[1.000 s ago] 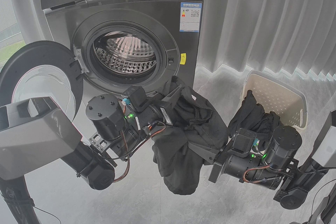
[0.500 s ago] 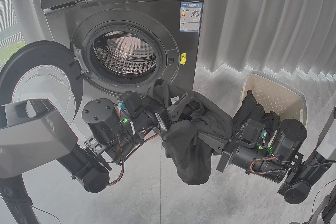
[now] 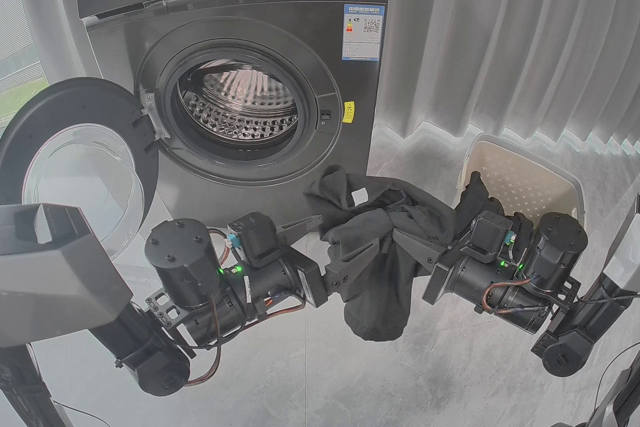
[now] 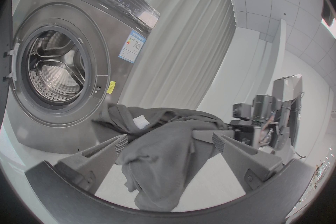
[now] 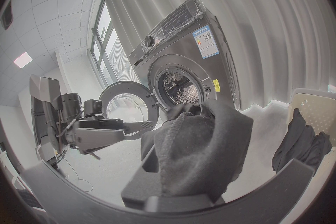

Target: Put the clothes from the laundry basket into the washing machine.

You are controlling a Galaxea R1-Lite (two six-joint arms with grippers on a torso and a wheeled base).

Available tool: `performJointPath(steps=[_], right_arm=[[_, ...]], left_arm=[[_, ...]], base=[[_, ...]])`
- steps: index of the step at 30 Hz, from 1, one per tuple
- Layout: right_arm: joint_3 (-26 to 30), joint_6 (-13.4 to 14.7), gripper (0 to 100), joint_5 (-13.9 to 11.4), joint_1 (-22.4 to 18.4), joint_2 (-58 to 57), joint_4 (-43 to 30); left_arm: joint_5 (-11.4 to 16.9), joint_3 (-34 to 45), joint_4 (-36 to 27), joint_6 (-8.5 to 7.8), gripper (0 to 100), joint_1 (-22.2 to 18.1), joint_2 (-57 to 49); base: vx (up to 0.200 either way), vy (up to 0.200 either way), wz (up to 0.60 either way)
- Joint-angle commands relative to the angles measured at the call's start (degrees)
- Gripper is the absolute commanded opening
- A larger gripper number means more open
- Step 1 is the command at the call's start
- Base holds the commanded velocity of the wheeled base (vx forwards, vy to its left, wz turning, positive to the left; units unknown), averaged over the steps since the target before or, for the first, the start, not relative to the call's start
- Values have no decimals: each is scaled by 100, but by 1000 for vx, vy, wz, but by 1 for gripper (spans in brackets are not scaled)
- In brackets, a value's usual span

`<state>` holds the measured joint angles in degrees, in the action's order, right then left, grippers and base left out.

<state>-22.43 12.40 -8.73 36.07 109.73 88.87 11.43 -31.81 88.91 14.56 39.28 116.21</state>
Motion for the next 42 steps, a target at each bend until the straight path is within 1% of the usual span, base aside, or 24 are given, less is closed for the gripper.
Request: performJointPath(steps=[1, 2, 5, 8, 12, 15, 18, 21, 22, 23, 24, 25, 26, 27, 28, 31, 32, 35, 39, 42], right_arm=[[-7, -1, 0, 3, -118, 75, -1], [-7, -1, 0, 3, -118, 75, -1], [37, -1, 0, 3, -241, 181, -1], [28, -1, 0, -6, -285, 251, 8], [19, -1, 0, -15, -223, 251, 8], [2, -1, 0, -15, -206, 233, 8], [-7, 8, 0, -15, -197, 225, 8], [-25, 8, 0, -15, -153, 207, 16], [-33, 8, 0, -15, -144, 198, 16], [-60, 17, 0, -24, -100, 189, 16], [-60, 17, 0, -24, -100, 189, 16], [-68, 17, 0, -15, -48, 172, 16], [-68, 17, 0, -15, 14, 119, 16], [-68, 17, 0, -15, 31, 93, 16], [-104, 26, 0, -15, 119, 22, 8], [-174, 70, 0, -15, 198, -66, 8], [-209, 96, 0, -15, 207, -83, 8], [-227, 123, 0, -15, 207, -83, 8], [-227, 123, 0, -15, 207, -83, 8], [-262, 123, 0, -15, 216, -83, 8]], left_arm=[[87, 175, 4, 3, 100, -8, -354], [87, 175, 4, 3, 100, -8, -354], [69, 43, 13, 74, 100, -34, -450], [69, 52, 4, 197, 100, -69, -600], [52, 87, 4, 170, 100, -78, -556], [43, 122, 4, 135, 100, -184, -512], [43, 210, 4, 135, 100, -228, -486], [43, 315, 13, 74, 100, -272, -389], [43, 307, 4, 39, 100, -280, -363], [43, 289, 4, -84, 100, -289, -301], [43, 289, 4, -84, 100, -289, -301], [43, 280, 4, -234, 100, -307, -231], [43, 280, 13, -445, 100, -342, -125], [43, 280, 13, -506, 100, -342, -99], [78, 324, 13, -708, 100, -342, -37], [105, 324, 13, -911, 100, -324, 77], [105, 298, 13, -946, 100, -307, 112], [113, 254, 13, -963, 100, -254, 235], [184, 280, 13, -1078, 100, -166, 332], [236, 245, 13, -1104, 100, -131, 429]], base=[[0, 0, 0], [0, 0, 0], [0, 0, 0], [0, 0, 0], [0, 0, 0], [0, 0, 0], [0, 0, 0], [0, 0, 0], [0, 0, 0], [0, 0, 0], [0, 0, 0], [0, 0, 0], [0, 0, 0], [0, 0, 0], [0, 0, 0], [0, 0, 0], [0, 0, 0], [0, 0, 0], [0, 0, 0], [0, 0, 0]])
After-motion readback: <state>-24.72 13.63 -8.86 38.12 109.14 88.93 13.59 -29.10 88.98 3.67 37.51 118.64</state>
